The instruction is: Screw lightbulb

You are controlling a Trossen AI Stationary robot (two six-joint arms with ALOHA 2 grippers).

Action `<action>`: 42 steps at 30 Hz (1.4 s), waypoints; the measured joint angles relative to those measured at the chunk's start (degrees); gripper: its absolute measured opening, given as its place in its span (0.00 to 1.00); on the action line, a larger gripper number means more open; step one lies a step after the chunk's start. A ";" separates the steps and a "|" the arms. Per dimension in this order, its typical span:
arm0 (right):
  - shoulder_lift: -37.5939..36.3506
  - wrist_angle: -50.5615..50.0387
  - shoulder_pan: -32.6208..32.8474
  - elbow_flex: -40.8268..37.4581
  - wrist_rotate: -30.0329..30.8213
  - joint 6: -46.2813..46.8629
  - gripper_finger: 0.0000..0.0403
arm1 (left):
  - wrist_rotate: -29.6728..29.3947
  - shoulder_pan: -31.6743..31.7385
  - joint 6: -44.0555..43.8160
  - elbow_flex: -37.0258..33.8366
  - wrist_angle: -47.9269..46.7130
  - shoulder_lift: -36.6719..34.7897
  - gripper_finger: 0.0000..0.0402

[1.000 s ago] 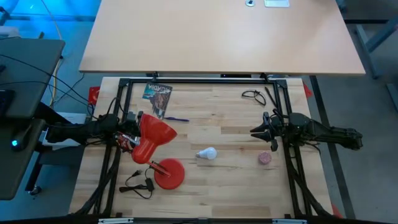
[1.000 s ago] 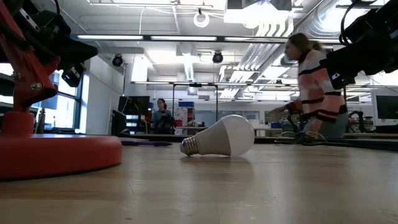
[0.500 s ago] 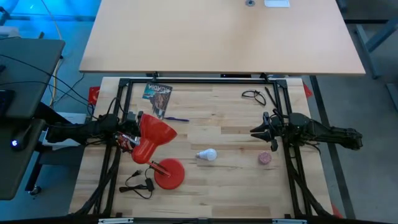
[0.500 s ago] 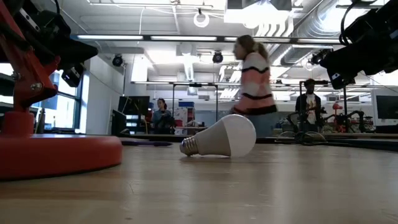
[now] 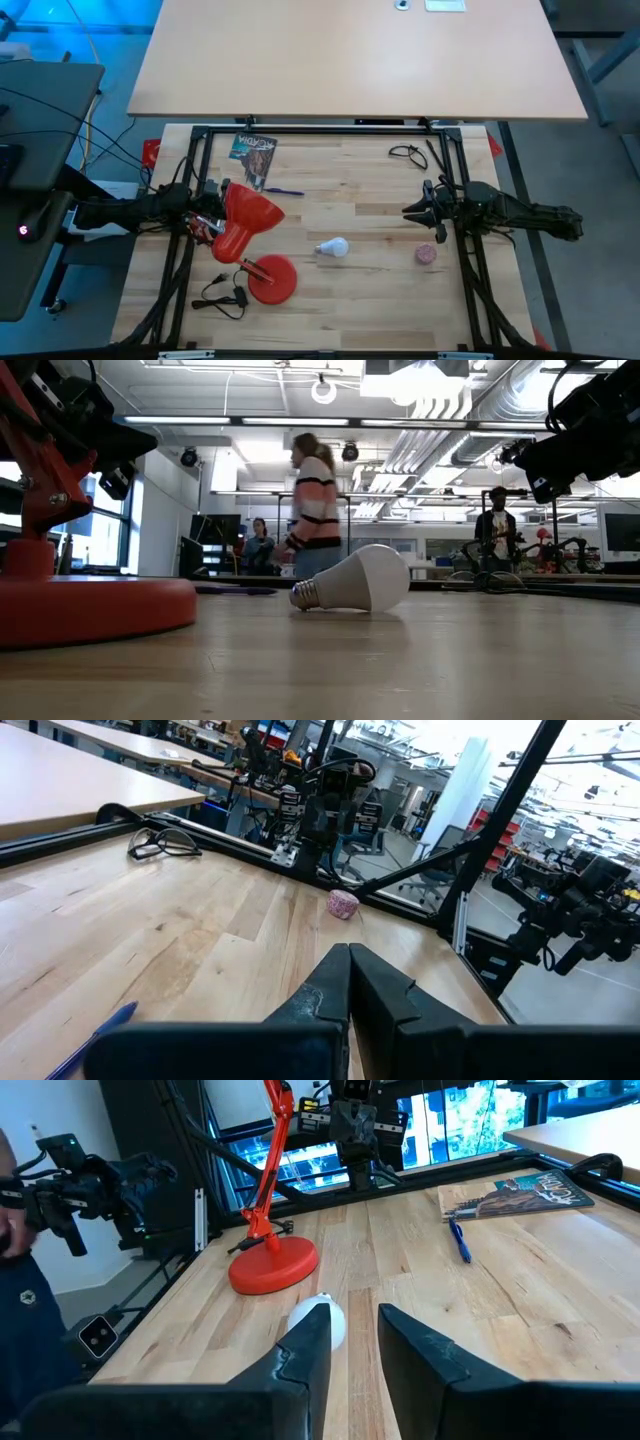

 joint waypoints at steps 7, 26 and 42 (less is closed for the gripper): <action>0.00 0.00 0.01 -0.02 0.00 0.00 0.19 | 0.00 -0.02 -0.01 0.00 -0.01 0.00 0.00; 0.02 0.00 -0.01 0.00 0.02 0.00 0.19 | -27.03 0.04 -20.61 0.51 44.26 6.13 0.00; 0.02 0.22 -0.01 -0.02 5.59 -2.50 0.19 | -26.39 0.96 -17.94 31.19 19.04 28.51 0.00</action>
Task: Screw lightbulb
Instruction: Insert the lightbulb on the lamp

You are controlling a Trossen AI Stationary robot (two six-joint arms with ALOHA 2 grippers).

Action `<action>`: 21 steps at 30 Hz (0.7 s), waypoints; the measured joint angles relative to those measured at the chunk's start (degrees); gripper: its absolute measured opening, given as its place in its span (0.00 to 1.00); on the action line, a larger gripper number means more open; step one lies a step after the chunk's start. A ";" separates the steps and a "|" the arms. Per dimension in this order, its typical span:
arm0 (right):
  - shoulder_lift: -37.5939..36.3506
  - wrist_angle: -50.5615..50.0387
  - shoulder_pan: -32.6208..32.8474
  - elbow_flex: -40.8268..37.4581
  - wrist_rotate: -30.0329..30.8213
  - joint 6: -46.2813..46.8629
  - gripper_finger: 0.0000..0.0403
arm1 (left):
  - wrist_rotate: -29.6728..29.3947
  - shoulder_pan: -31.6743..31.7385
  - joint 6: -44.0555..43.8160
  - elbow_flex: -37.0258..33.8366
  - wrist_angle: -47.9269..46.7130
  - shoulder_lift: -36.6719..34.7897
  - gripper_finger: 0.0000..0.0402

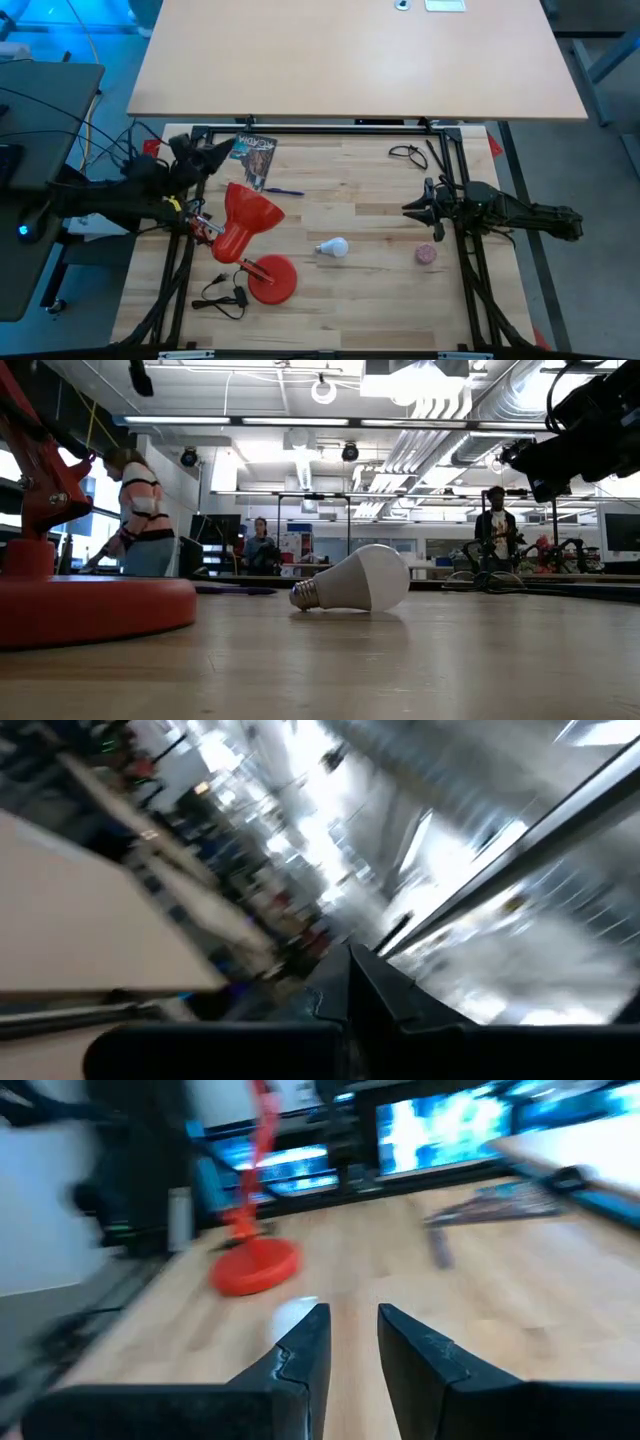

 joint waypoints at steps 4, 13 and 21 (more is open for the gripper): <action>-0.01 7.94 0.00 0.00 2.43 15.08 0.19 | -2.07 0.00 2.78 10.86 -14.54 0.28 0.00; 2.33 41.89 0.00 0.02 13.99 37.27 0.19 | -6.26 0.00 9.04 30.25 -39.52 0.25 0.00; 24.79 45.58 2.76 11.56 9.17 41.21 0.19 | 3.03 -0.04 9.54 39.06 -52.39 1.83 0.00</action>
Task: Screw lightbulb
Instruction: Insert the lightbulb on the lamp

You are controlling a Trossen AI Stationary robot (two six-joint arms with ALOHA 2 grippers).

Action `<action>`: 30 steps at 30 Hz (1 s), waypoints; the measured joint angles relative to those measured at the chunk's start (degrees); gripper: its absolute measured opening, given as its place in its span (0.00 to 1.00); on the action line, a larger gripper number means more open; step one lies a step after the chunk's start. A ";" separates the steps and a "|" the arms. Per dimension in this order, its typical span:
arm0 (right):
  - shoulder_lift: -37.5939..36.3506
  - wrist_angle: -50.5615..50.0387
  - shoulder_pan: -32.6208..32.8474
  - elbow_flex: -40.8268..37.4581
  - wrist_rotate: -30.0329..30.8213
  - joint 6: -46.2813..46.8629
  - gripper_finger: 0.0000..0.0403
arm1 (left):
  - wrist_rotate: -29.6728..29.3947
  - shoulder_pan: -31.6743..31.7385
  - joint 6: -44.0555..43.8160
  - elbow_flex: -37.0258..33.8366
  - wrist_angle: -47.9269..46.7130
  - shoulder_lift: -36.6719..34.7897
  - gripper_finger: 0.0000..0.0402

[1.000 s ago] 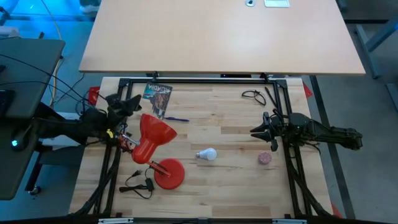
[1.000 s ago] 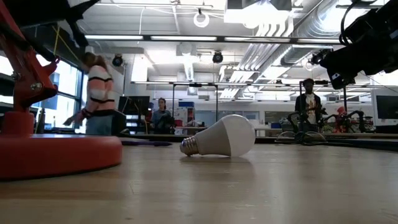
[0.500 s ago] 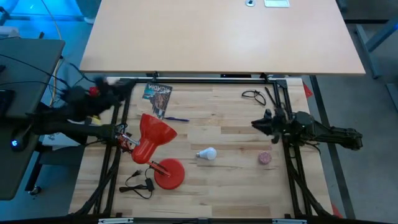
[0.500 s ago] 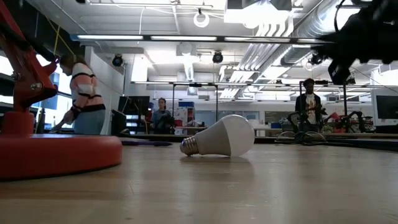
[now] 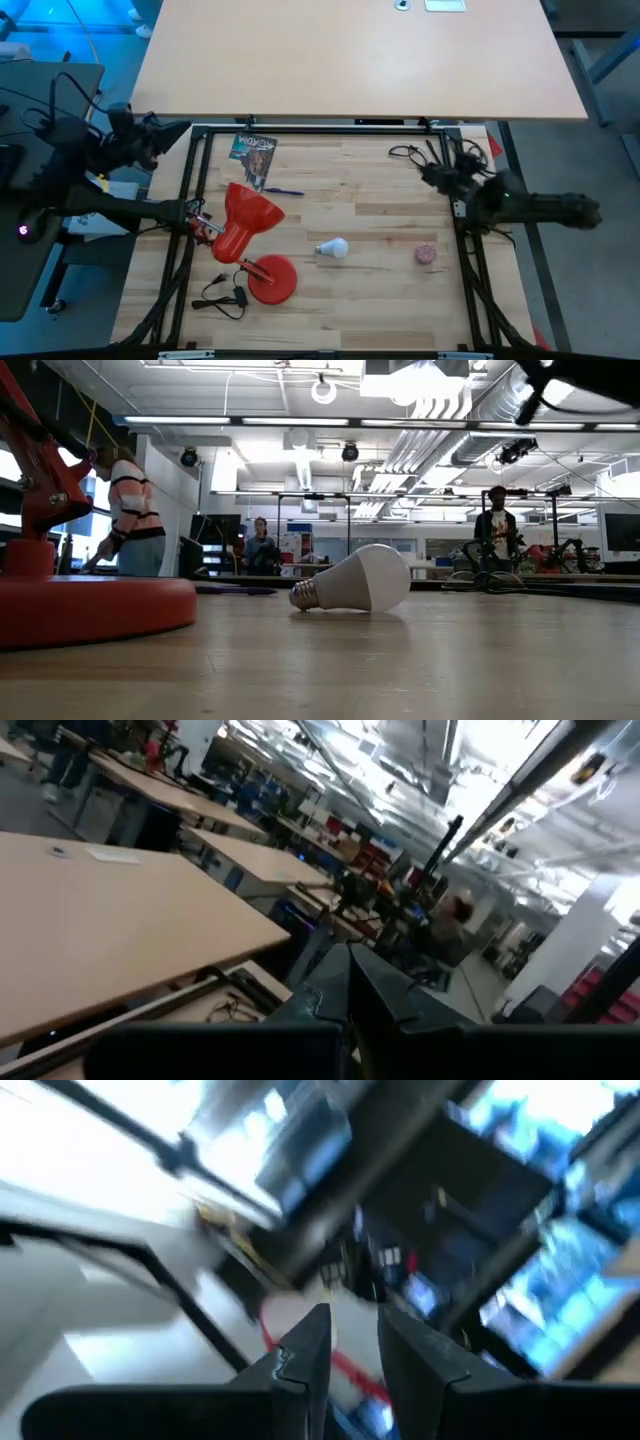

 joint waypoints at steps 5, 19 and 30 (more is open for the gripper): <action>20.81 -8.45 3.86 16.87 -8.39 -8.66 0.19 | 1.15 0.00 -0.11 3.01 -7.42 -0.24 0.00; 47.96 -71.28 3.55 55.94 -17.75 -24.49 0.17 | 22.53 0.00 -17.01 6.99 -41.88 0.52 0.00; 47.12 -83.57 0.95 59.38 -10.01 -23.49 0.01 | 47.43 -0.03 -30.38 -6.67 -55.95 -0.81 0.00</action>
